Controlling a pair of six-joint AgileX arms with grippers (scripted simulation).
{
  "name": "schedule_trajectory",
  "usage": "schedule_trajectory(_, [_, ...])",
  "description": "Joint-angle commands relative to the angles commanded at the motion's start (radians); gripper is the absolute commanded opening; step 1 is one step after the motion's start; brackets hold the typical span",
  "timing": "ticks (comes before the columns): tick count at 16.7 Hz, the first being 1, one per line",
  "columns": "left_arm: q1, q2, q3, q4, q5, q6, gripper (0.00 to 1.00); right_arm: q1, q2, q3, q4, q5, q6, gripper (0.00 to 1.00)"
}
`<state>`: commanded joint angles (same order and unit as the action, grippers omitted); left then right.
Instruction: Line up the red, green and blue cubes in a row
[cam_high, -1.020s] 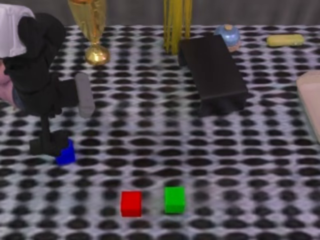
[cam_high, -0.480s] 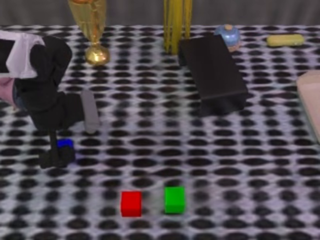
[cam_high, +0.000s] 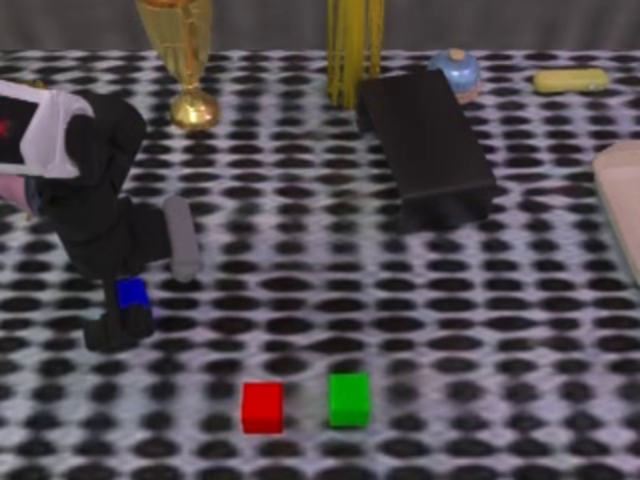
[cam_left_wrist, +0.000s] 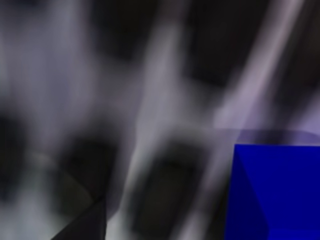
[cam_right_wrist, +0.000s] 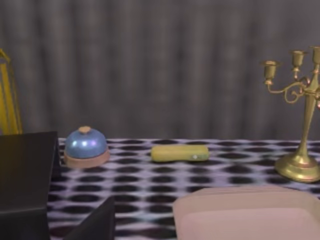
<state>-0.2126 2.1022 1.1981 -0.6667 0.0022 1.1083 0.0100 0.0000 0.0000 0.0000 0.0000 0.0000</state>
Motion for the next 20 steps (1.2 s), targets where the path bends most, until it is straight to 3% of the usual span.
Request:
schedule_trajectory(13, [0.0,0.0,0.0,0.0,0.0,0.0,0.02,0.0,0.0,0.0,0.0,0.0,0.0,1.0])
schedule_trajectory(20, [0.0,0.0,0.0,0.0,0.0,0.0,0.0,0.0,0.0,0.0,0.0,0.0,0.0,1.0])
